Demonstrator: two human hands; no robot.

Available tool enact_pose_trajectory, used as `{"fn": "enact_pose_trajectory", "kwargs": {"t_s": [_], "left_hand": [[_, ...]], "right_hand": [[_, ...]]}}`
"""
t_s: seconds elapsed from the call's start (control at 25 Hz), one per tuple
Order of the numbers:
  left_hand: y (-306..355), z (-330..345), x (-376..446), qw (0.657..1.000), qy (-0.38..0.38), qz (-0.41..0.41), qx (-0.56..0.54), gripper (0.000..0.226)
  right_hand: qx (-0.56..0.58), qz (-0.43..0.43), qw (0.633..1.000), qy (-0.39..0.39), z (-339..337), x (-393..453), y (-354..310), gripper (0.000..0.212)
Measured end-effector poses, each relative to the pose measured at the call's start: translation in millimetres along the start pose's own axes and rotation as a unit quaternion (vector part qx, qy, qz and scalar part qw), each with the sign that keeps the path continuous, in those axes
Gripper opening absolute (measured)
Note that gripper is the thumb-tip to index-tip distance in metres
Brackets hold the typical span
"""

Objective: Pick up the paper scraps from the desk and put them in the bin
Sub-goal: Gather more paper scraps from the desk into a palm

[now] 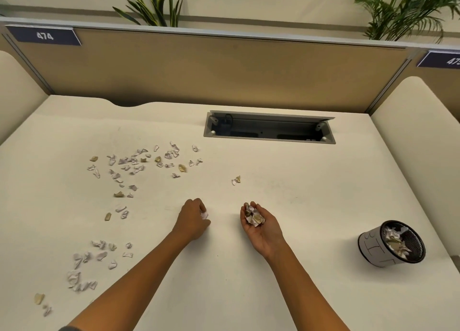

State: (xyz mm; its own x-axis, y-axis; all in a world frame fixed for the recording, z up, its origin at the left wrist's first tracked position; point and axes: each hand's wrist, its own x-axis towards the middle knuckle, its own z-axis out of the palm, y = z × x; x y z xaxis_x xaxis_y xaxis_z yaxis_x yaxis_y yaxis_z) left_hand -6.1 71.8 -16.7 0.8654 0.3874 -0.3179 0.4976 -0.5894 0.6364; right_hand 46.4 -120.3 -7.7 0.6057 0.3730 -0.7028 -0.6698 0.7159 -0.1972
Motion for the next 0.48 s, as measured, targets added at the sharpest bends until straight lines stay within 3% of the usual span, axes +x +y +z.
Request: {"fn": "enact_pose_trajectory", "kwargs": {"t_s": [0.28,0.48], "left_hand": [[24,1,3,0.997,-0.042,-0.059,0.001,0.007],[64,14,-17,0.995,-0.059,0.007,-0.075,0.007]], "right_hand": [[0.003,-0.001,1.000,0.007,-7,-4,2,0.019],[-0.029,0.006,1.000,0.004,-12,-4,6,0.019]]}}
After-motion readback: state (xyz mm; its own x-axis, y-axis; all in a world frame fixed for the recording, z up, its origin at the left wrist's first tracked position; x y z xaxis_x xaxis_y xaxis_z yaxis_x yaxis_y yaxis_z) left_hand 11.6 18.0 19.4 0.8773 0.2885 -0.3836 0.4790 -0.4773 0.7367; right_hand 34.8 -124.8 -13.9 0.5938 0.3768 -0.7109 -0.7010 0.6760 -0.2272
